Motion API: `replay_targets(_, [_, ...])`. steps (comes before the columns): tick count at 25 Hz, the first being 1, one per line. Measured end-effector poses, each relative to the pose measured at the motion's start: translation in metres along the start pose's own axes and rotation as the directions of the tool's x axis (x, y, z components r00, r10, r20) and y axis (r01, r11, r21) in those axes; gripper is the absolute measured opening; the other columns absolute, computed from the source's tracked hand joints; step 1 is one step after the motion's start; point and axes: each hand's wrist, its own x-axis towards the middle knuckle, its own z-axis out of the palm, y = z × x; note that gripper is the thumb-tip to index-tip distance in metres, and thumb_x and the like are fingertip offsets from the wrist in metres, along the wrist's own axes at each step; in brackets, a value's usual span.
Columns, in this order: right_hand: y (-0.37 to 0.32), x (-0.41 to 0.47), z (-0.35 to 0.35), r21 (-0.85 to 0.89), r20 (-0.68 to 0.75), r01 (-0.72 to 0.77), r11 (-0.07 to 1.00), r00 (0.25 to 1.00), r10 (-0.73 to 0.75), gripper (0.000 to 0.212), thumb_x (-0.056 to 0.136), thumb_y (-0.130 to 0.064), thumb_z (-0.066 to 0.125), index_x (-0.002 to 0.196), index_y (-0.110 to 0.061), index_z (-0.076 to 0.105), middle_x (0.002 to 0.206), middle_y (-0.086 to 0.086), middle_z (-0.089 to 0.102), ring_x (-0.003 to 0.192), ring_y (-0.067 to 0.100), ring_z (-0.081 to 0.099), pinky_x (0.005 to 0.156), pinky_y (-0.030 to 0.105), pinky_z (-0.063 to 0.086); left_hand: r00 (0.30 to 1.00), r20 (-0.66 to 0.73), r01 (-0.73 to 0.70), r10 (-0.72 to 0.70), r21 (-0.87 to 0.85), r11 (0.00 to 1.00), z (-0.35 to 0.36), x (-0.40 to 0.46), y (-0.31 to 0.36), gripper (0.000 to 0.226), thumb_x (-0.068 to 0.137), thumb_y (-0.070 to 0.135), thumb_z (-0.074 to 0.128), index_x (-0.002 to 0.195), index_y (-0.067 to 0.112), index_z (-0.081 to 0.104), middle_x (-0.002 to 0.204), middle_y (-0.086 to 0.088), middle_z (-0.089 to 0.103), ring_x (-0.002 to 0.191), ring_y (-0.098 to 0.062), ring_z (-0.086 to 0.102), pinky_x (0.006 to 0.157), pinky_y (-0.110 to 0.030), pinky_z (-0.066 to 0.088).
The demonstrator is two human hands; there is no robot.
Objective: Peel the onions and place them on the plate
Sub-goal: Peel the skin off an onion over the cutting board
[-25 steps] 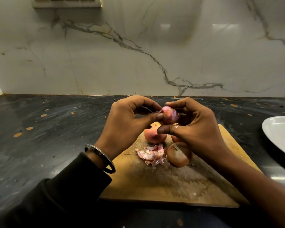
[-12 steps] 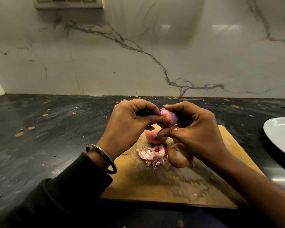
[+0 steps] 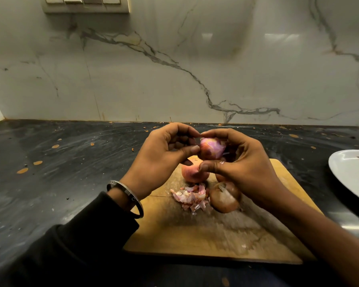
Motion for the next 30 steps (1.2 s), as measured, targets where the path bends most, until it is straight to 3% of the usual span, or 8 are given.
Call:
replay_targets(4, [-0.002,-0.002,0.000,-0.156,-0.053,-0.030,0.987,0.998,0.022,0.072,0.052,-0.049,0.087,0.114,-0.026,0.058,0.096,-0.008,0.069,0.086,0.009,0.068,0.067,0.024,0.057,0.999,0.002,0.045,-0.045,-0.107,0.993,-0.001,-0.002,0.004,0.027,0.081,0.018,0.071,0.106,0.008,0.069,0.098,-0.007,0.074,0.088,-0.018,0.073,0.065,-0.030,0.061])
replay_targets(8, [0.002,-0.003,0.002,-0.285,-0.052,0.040,0.958,0.997,-0.057,0.059,0.058,-0.044,0.089,0.106,-0.025,0.059,0.095,-0.014,0.066,0.086,0.003,0.063,0.065,0.012,0.048,0.997,0.067,0.027,-0.023,-0.066,0.997,0.003,-0.004,0.005,0.037,0.073,0.022,0.077,0.108,0.012,0.070,0.103,-0.002,0.075,0.089,-0.019,0.074,0.070,-0.029,0.061])
replay_targets(13, [-0.003,0.001,-0.002,-0.010,-0.019,-0.070,0.998,0.997,0.069,0.048,0.068,-0.046,0.078,0.109,-0.025,0.063,0.102,-0.004,0.072,0.088,0.012,0.071,0.067,0.024,0.057,0.998,0.056,-0.018,0.022,-0.063,0.998,-0.001,-0.002,0.006,0.037,0.074,0.012,0.076,0.110,0.007,0.069,0.105,-0.003,0.074,0.095,-0.016,0.073,0.082,-0.025,0.058])
replay_targets(17, [-0.005,0.004,-0.005,0.314,0.024,-0.221,0.923,0.974,0.225,0.040,0.083,-0.040,0.065,0.115,-0.016,0.064,0.102,0.005,0.075,0.092,0.021,0.074,0.071,0.030,0.060,0.997,0.038,-0.064,0.066,-0.069,0.996,-0.005,0.000,0.007,0.040,0.073,0.010,0.075,0.112,0.004,0.068,0.111,-0.002,0.073,0.104,-0.012,0.069,0.087,-0.022,0.055])
replay_targets(21, [-0.004,0.005,-0.008,0.374,0.086,-0.314,0.872,0.949,0.305,0.037,0.085,-0.029,0.068,0.120,-0.018,0.068,0.106,0.010,0.076,0.093,0.023,0.074,0.066,0.027,0.059,0.994,0.051,-0.100,0.101,-0.024,0.995,-0.002,0.000,0.008,0.035,0.079,0.004,0.072,0.114,0.006,0.069,0.112,-0.001,0.073,0.106,-0.009,0.068,0.089,-0.020,0.053])
replay_targets(23, [-0.005,0.006,-0.007,0.388,0.072,-0.325,0.862,0.944,0.323,0.040,0.083,-0.036,0.069,0.118,-0.019,0.069,0.100,0.009,0.076,0.084,0.016,0.073,0.059,0.023,0.054,0.989,0.047,-0.139,0.139,-0.007,0.990,0.000,-0.001,0.008,0.032,0.081,0.008,0.071,0.113,0.005,0.069,0.111,-0.002,0.072,0.105,-0.010,0.068,0.088,-0.019,0.053])
replay_targets(27, [-0.006,0.005,-0.003,0.236,0.026,-0.331,0.914,0.942,0.335,0.053,0.075,-0.057,0.063,0.106,-0.014,0.066,0.082,0.001,0.075,0.068,0.010,0.063,0.051,0.025,0.047,0.979,-0.006,-0.202,0.205,0.150,0.968,0.003,-0.002,0.008,0.028,0.079,0.026,0.071,0.104,0.012,0.074,0.101,0.002,0.071,0.094,-0.015,0.069,0.080,-0.025,0.057])
replay_targets(30, [-0.006,0.003,0.000,0.156,0.003,-0.312,0.937,0.949,0.316,0.055,0.076,-0.057,0.064,0.109,-0.013,0.060,0.085,0.005,0.075,0.061,0.011,0.063,0.049,0.025,0.047,0.962,-0.067,-0.235,0.266,0.299,0.925,0.004,-0.005,0.005,0.017,0.085,0.024,0.071,0.100,0.018,0.075,0.091,0.011,0.072,0.087,-0.007,0.070,0.073,-0.022,0.058])
